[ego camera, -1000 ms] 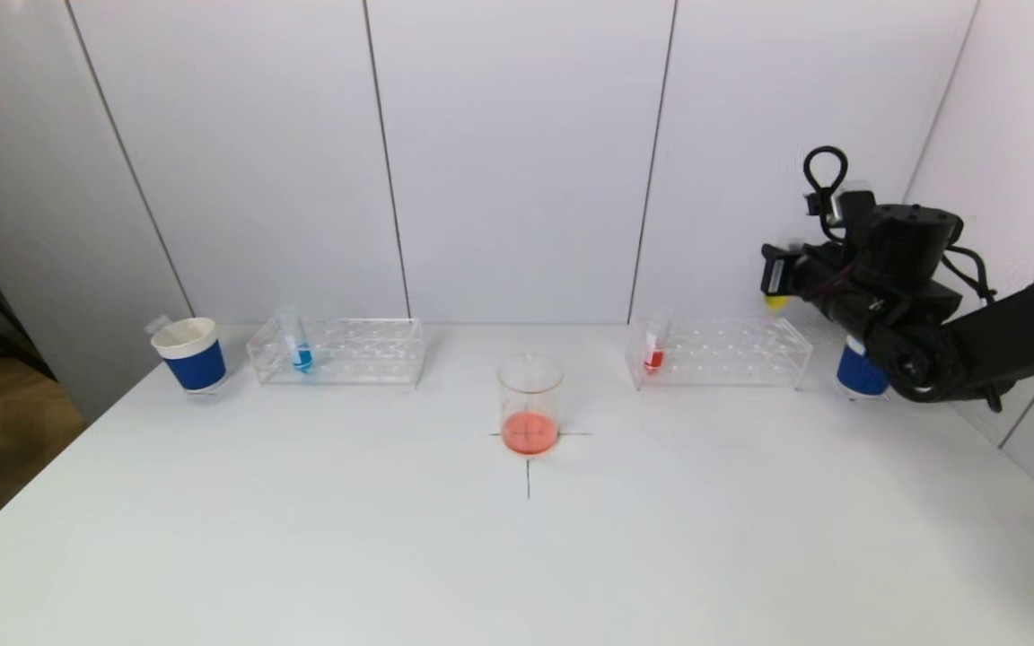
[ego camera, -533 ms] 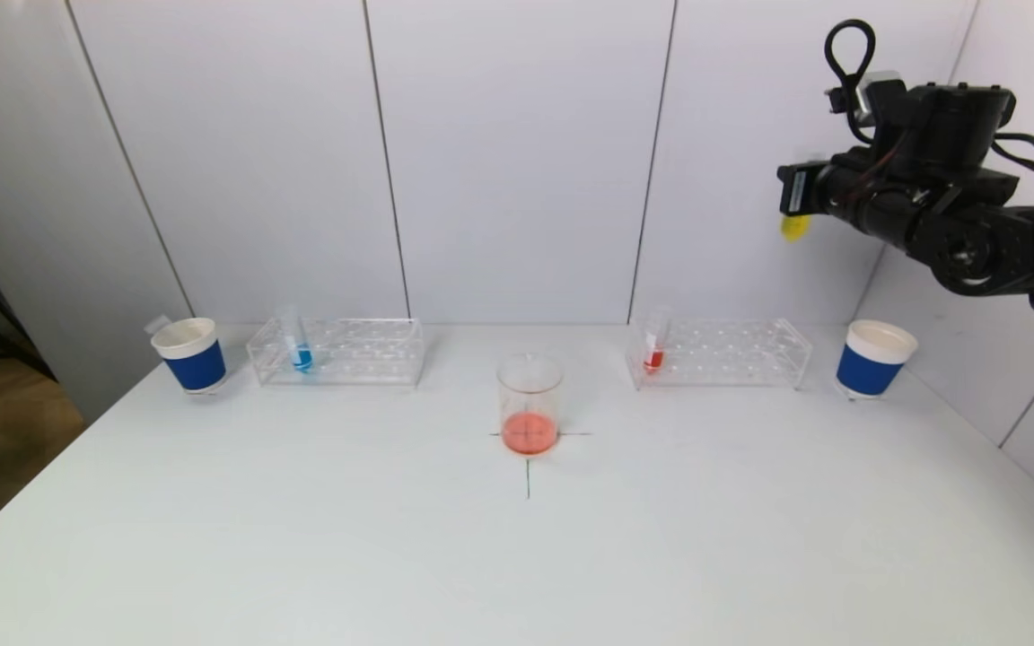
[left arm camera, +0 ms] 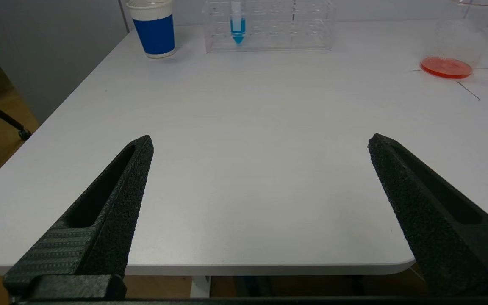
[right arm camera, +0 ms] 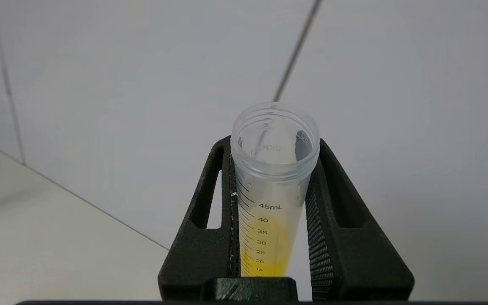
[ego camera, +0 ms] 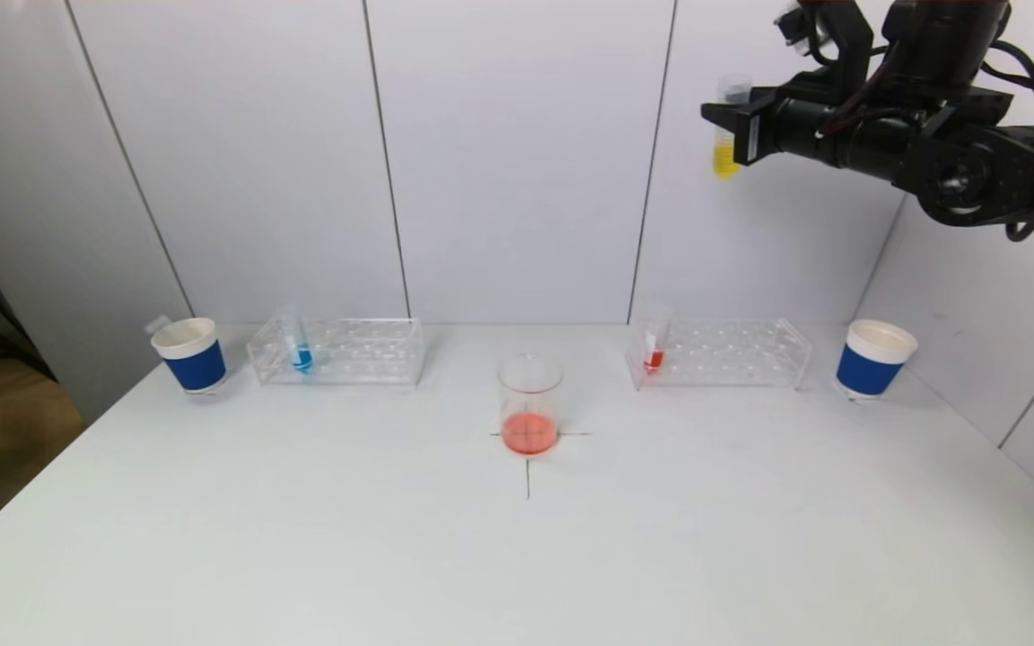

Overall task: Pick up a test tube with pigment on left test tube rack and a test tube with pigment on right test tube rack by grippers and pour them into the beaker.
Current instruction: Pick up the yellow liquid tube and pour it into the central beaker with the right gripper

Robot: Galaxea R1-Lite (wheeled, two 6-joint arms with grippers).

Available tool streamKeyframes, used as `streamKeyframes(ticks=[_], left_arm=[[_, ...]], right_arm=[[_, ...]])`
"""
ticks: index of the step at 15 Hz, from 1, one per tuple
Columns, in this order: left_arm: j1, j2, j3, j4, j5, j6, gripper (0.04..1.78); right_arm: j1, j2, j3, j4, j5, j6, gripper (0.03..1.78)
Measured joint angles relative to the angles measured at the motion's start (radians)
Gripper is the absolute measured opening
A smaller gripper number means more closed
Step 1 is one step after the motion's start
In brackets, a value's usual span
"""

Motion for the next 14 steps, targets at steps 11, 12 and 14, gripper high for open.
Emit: streamKeyframes(ticks=[11,12,14], left_arm=[[0.000,0.000,0.000,0.000,-0.001,0.000,1.77],[0.000,0.000,0.000,0.000,0.000,0.000,1.77],[0.000,0.000,0.000,0.000,-0.001,0.000,1.77]], right_arm=[[0.126,0.171,-0.107,0.157,0.402,-0.588,0.50],[0.138,0.188,-0.107,0.155,0.409,-0.622,0.50],[0.160,0.219,-0.107,0.156,0.411,-0.691,0.50]])
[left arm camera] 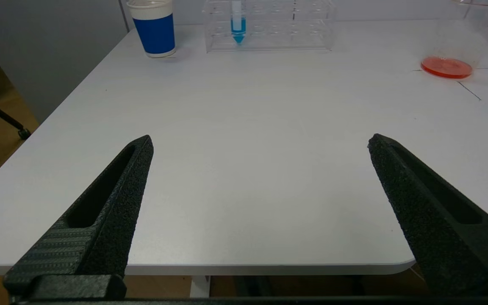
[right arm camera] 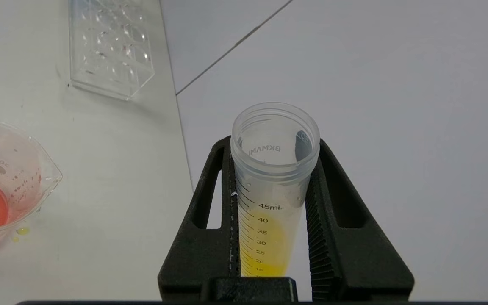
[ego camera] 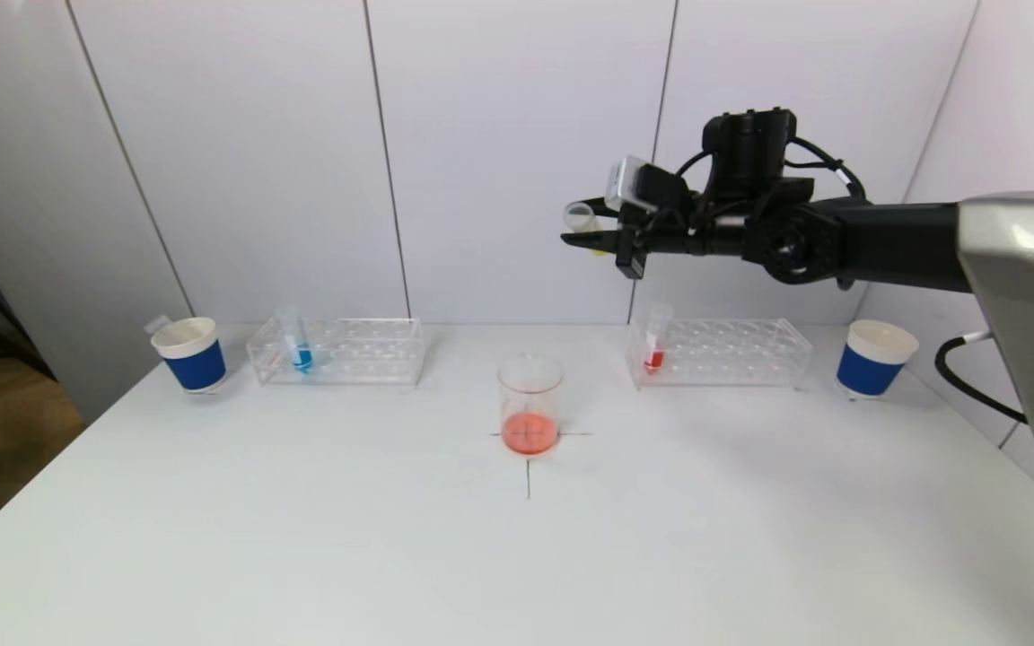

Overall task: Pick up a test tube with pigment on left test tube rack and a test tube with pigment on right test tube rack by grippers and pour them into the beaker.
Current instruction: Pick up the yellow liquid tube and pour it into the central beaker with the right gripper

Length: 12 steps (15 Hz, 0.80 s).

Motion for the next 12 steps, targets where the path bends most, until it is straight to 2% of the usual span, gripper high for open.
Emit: streamKeyframes(ticks=[4,12], left_arm=[[-0.001,0.000,0.000,0.000,0.001,0.000,1.77],[0.000,0.000,0.000,0.000,0.000,0.000,1.77]], right_arm=[[0.057,0.047,0.018,-0.012,0.013,-0.111,0.50],[0.088,0.096,0.108,-0.106,0.016,-0.427,0.50]])
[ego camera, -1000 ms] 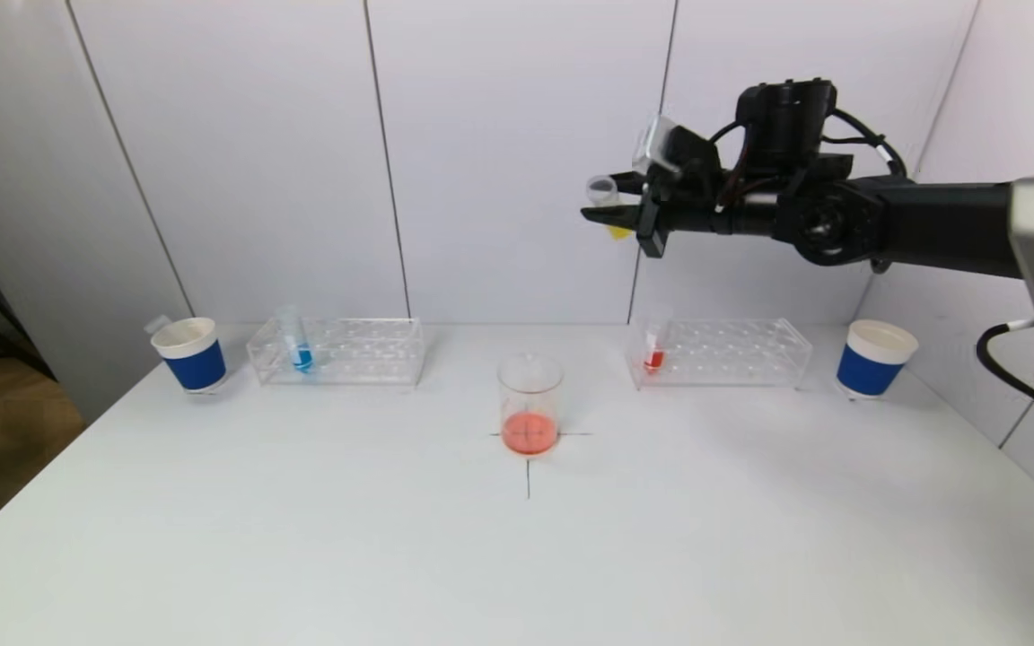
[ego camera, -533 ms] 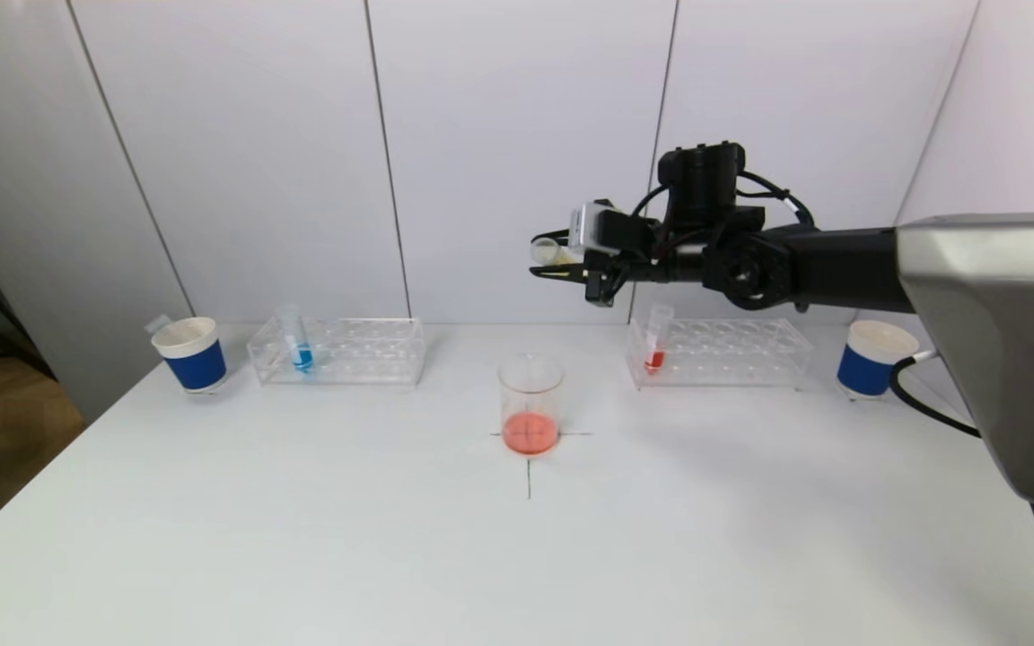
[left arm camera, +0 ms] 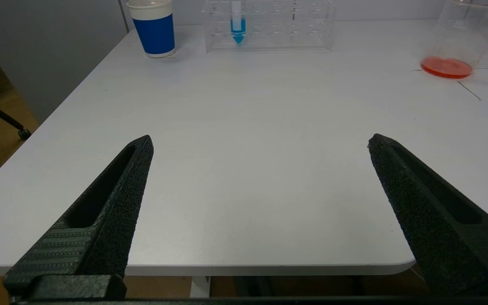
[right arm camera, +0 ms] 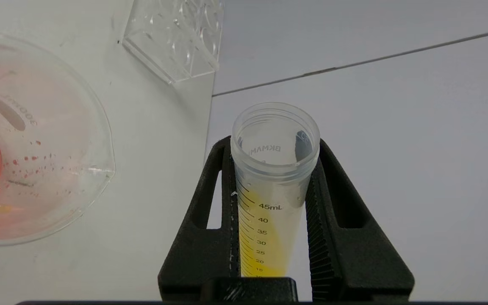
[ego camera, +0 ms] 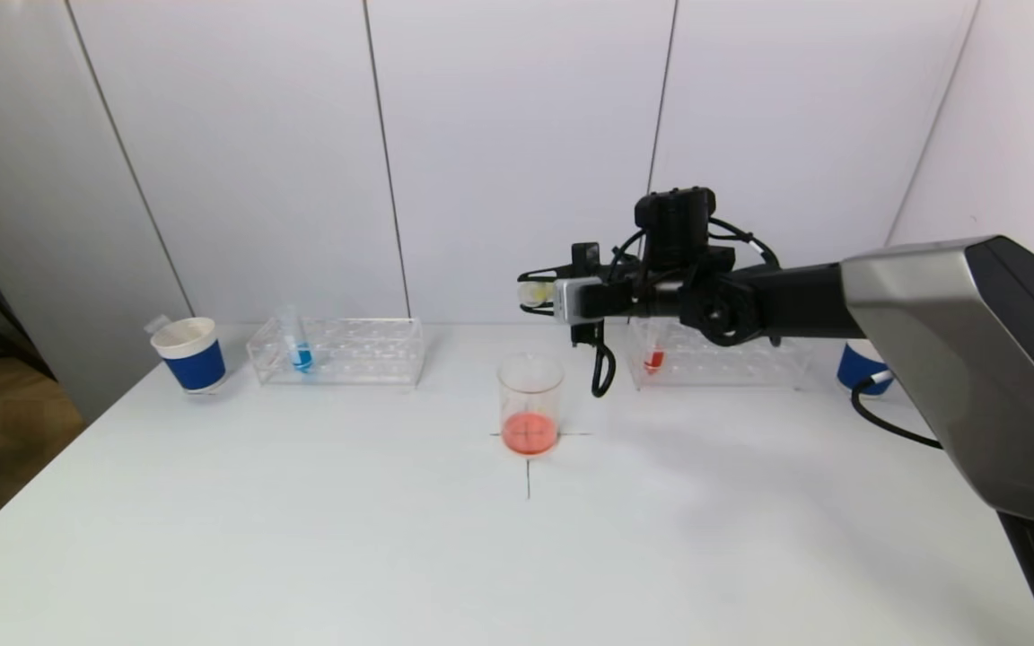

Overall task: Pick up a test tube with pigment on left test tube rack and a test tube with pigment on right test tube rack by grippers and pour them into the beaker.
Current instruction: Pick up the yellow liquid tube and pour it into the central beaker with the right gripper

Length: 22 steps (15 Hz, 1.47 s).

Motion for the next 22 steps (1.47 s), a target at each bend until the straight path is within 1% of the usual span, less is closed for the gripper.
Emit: streamKeyframes(ticks=[2,4,5,8,10,14,16,18,20,21,22], left_arm=[[0.000,0.000,0.000,0.000,0.000,0.000,1.77],[0.000,0.000,0.000,0.000,0.001,0.000,1.77],[0.000,0.000,0.000,0.000,0.000,0.000,1.77],[0.000,0.000,0.000,0.000,0.000,0.000,1.77],[0.000,0.000,0.000,0.000,0.000,0.000,1.77],[0.000,0.000,0.000,0.000,0.000,0.000,1.77],[0.000,0.000,0.000,0.000,0.000,0.000,1.77],[0.000,0.000,0.000,0.000,0.000,0.000,1.77],[0.000,0.000,0.000,0.000,0.000,0.000,1.77],[0.000,0.000,0.000,0.000,0.001,0.000,1.77],[0.000,0.000,0.000,0.000,0.001,0.000,1.77]], right_arm=[[0.002,0.005,0.030,-0.043,0.015,-0.047,0.50],[0.001,0.009,0.058,-0.069,0.019,-0.077,0.50],[0.001,0.010,0.071,-0.085,0.029,-0.088,0.50],[0.005,0.011,0.101,-0.105,0.048,-0.117,0.50],[0.003,0.014,0.108,-0.115,0.072,-0.133,0.50],[0.003,0.018,0.130,-0.183,0.100,-0.145,0.50],[0.003,0.018,0.144,-0.209,0.105,-0.167,0.50],[0.003,0.019,0.150,-0.212,0.108,-0.201,0.50],[0.000,0.019,0.150,-0.205,0.117,-0.274,0.50],[-0.002,0.020,0.150,-0.202,0.118,-0.302,0.50],[-0.003,0.021,0.150,-0.202,0.119,-0.317,0.50]])
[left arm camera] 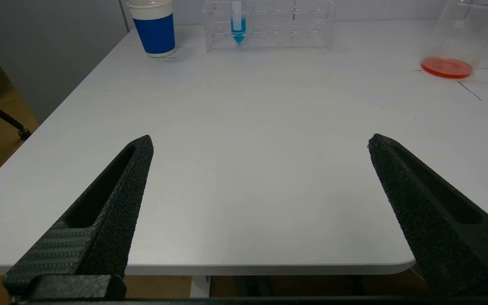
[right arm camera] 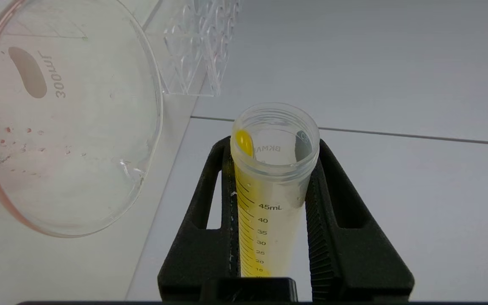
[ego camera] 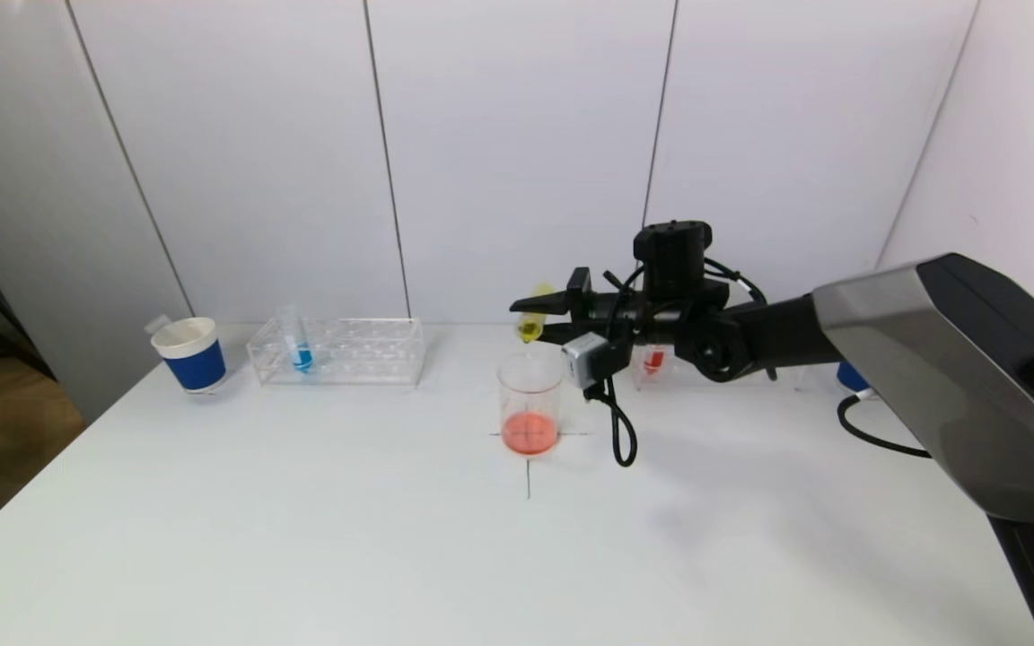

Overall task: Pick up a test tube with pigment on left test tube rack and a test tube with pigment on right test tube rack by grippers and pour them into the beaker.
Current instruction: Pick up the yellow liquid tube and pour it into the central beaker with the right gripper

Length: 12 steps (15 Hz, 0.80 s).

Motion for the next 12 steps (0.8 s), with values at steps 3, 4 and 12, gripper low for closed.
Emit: streamKeyframes(ticks=[3,4,12], left_arm=[[0.000,0.000,0.000,0.000,0.000,0.000,1.77],[0.000,0.000,0.000,0.000,0.000,0.000,1.77],[0.000,0.000,0.000,0.000,-0.001,0.000,1.77]], right_arm=[[-0.006,0.003,-0.002,-0.002,0.000,-0.043,0.50],[-0.008,0.003,-0.003,-0.003,0.000,-0.054,0.50],[-0.020,0.008,-0.022,-0.003,-0.004,-0.136,0.50]])
